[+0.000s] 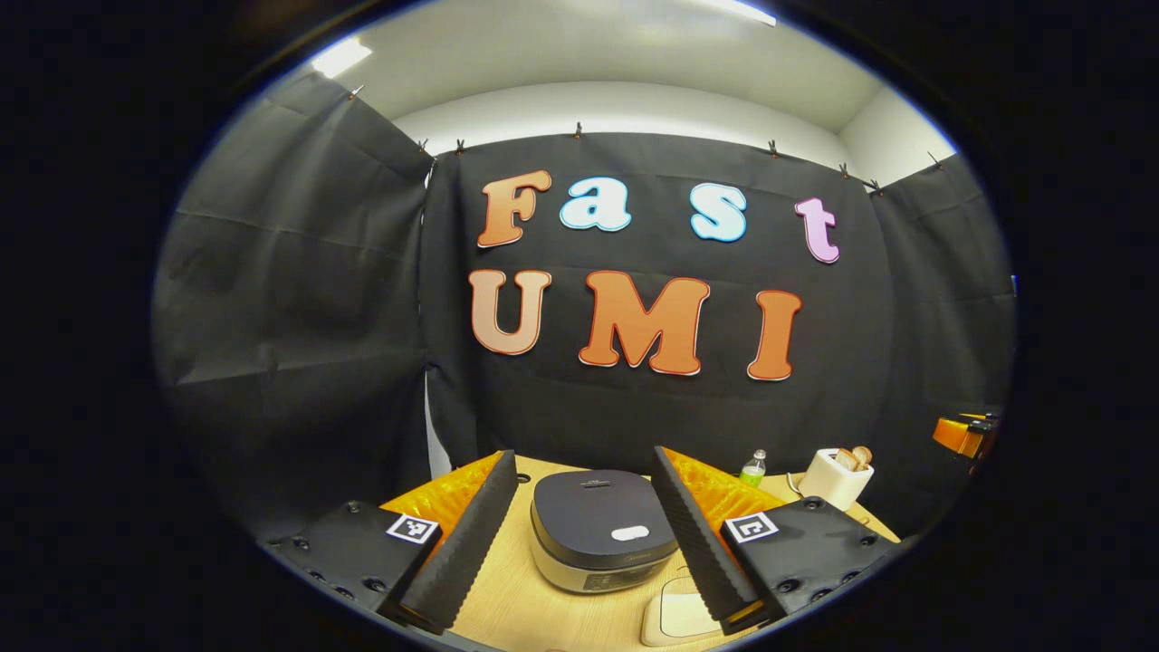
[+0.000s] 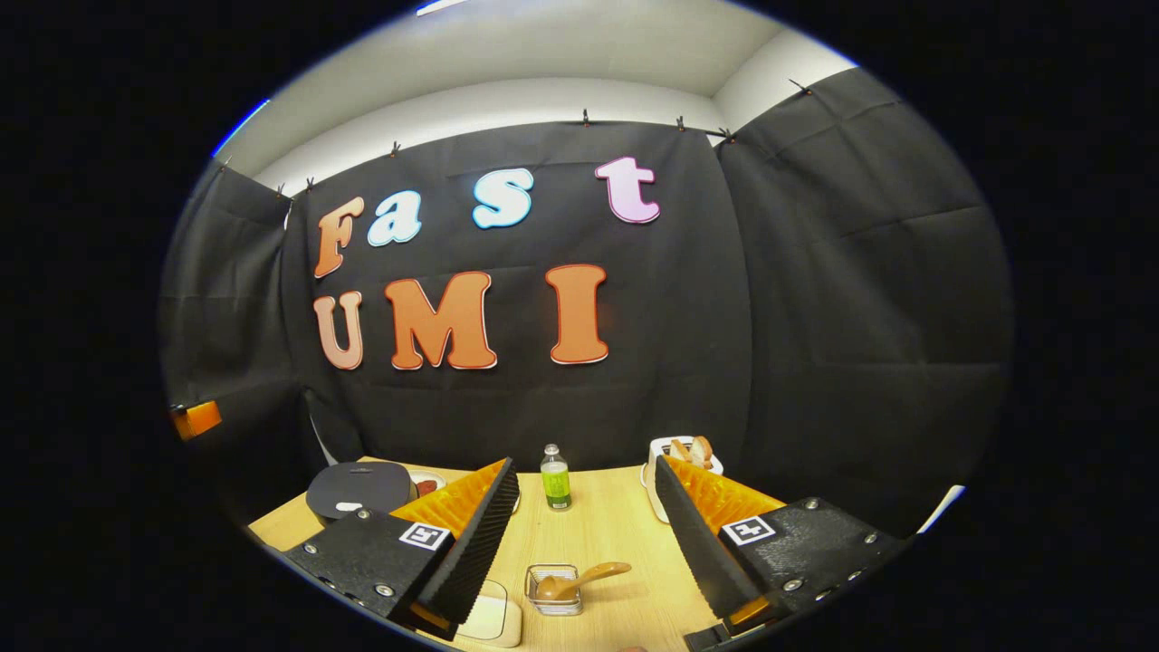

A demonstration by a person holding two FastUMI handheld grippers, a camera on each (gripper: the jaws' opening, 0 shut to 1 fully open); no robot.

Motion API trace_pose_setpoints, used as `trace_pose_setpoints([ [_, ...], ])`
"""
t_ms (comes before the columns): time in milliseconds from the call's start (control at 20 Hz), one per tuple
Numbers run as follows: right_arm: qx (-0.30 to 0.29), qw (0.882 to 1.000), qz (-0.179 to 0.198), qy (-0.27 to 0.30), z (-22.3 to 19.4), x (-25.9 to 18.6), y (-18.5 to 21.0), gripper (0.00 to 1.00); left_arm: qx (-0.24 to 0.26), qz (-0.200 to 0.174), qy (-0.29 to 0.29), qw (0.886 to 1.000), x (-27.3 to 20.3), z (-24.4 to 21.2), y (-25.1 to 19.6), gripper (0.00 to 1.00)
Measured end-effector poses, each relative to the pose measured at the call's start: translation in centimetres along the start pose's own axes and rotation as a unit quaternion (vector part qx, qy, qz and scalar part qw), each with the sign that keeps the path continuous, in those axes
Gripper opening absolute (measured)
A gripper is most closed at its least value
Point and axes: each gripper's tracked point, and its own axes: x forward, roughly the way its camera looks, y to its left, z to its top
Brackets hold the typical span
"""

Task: Close the left gripper, press the button to open the rice cooker; take a wooden spoon from the chopstick holder with the right hand, scoop a spoonful of rice and pour it into the rice cooker, then put the wooden spoon back into the chopstick holder.

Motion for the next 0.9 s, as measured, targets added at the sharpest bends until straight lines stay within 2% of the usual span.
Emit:
trace_pose_setpoints([
  [300,0.007,1.000,-0.019,-0.004,-0.3,1.2,0.7,0.94,0.005,-0.021,0.000,1.000,2.4,0.0,0.2,0.98],
  [700,-0.007,1.000,-0.005,0.006,-0.8,1.4,2.9,0.94,0.003,-0.030,0.004,1.000,3.9,-0.3,0.4,0.99],
  [900,-0.007,1.000,-0.011,-0.001,-0.2,1.5,2.8,0.94,0.010,-0.026,0.004,1.000,4.4,-0.1,1.0,0.35],
])
